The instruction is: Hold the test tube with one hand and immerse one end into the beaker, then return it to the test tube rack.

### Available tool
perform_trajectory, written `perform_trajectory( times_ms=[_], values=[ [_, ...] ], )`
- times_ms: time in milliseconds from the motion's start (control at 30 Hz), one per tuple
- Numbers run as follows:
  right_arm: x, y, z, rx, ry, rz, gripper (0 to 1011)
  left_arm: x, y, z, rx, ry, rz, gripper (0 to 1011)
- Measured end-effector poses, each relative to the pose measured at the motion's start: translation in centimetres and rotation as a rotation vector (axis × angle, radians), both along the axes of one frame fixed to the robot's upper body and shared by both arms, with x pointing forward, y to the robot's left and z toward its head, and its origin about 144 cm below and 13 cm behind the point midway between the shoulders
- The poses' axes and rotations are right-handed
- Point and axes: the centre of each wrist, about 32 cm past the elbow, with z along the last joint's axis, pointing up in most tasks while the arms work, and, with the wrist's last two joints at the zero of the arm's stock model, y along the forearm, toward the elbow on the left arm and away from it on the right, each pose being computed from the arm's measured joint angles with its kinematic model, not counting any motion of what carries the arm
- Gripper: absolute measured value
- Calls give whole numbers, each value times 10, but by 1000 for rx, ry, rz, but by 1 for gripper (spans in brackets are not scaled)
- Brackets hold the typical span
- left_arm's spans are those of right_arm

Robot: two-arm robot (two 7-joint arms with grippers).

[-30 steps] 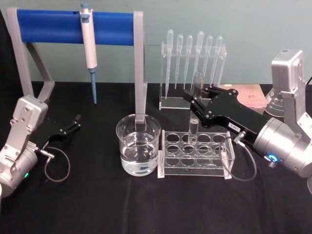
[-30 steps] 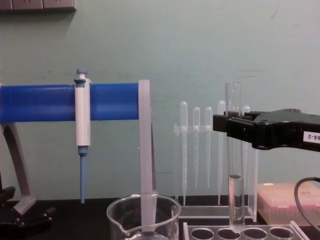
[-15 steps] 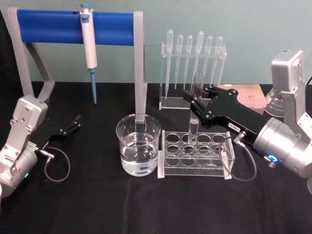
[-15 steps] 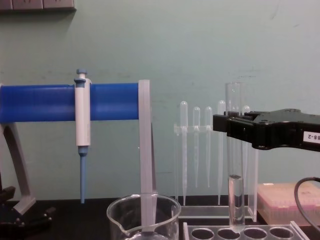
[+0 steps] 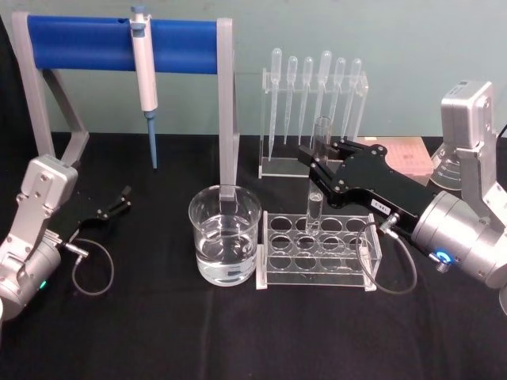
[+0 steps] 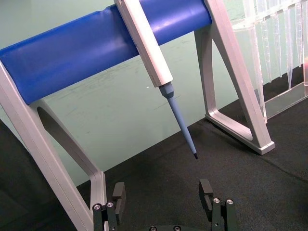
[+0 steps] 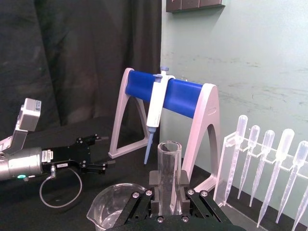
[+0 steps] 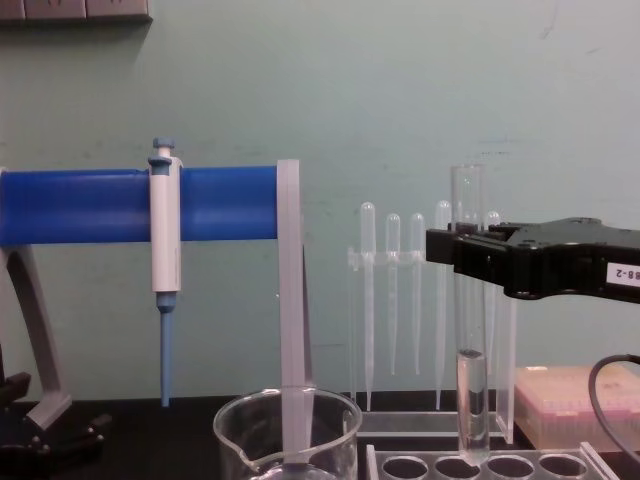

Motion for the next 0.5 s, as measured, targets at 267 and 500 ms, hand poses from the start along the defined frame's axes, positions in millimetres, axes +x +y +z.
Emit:
perform_trajectory(
  times_ms=[267, 500],
  values=[
    [-2, 3, 11, 0, -23, 3, 224, 0, 0, 0, 0, 0, 0, 1000],
    [1, 18, 29, 22, -53, 38, 225, 0, 0, 0, 0, 0, 0, 1000]
  ],
)
